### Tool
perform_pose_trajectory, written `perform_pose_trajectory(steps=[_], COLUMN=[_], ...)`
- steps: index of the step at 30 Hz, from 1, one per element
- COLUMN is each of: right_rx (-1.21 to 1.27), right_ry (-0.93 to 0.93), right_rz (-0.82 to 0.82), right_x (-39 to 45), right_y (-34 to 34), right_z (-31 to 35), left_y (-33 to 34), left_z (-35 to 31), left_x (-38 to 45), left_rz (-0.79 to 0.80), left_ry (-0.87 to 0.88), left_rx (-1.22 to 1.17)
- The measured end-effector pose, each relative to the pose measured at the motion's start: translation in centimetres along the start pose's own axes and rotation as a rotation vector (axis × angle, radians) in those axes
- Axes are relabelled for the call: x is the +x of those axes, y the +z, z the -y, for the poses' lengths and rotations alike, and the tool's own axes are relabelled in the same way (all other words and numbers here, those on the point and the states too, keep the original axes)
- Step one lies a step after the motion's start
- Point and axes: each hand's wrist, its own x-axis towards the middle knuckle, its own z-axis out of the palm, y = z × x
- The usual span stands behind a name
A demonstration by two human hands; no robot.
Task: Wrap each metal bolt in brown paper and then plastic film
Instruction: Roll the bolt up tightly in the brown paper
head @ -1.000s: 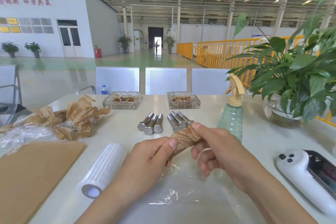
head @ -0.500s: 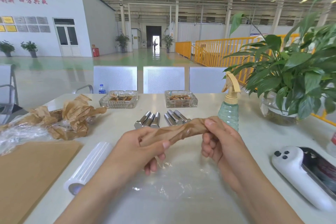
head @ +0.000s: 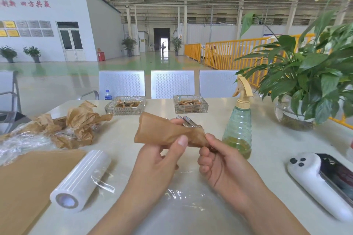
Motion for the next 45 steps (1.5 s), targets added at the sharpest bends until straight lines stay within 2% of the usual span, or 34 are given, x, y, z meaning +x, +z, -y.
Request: perform_pose_trajectory(steps=[4, 7, 11, 17, 22, 24, 30, 33, 40, 45], right_rx=[-0.032, -0.074, -0.16, -0.202, -0.239, -0.264, -0.317, -0.426, -0.76, -0.905], right_ry=[-0.004, 0.011, -0.027, -0.072, -0.074, -0.067, -0.067, -0.105, -0.207, -0.23], right_rz=[-0.006, -0.04, -0.061, 0.005, -0.002, -0.003, -0.032, -0.05, -0.071, 0.011], right_x=[-0.2, -0.4, -0.4, -0.7, -0.9, -1.0, -1.0, -0.9, -1.1, -1.5], right_y=[0.2, 0.2, 0.1, 0.3, 0.0, 0.0, -0.2, -0.3, 1.3, 2.8], right_z=[-0.3, -0.5, -0.7, -0.7, -0.4, -0.3, -0.3, -0.4, -1.2, -0.6], left_y=[0.1, 0.0, 0.1, -0.2, -0.8, -0.9, -2.2, -2.7, -3.1, -3.9], left_z=[-0.4, -0.4, 0.0, -0.7, -1.6, -1.9, -2.2, -2.2, -2.3, -1.5], left_x=[-0.1, 0.1, -0.1, 0.4, 1.2, 1.5, 2.5, 2.6, 1.4, 1.0], left_rz=[-0.067, -0.139, -0.118, -0.062, 0.074, 0.124, 0.402, 0.475, 0.443, 0.419], left_ry=[-0.066, -0.061, -0.041, 0.064, 0.075, 0.12, 0.338, 0.387, 0.407, 0.28], left_rx=[-0.163, -0.119, 0.133, 0.389, 0.859, 0.954, 1.043, 1.101, 1.127, 0.988])
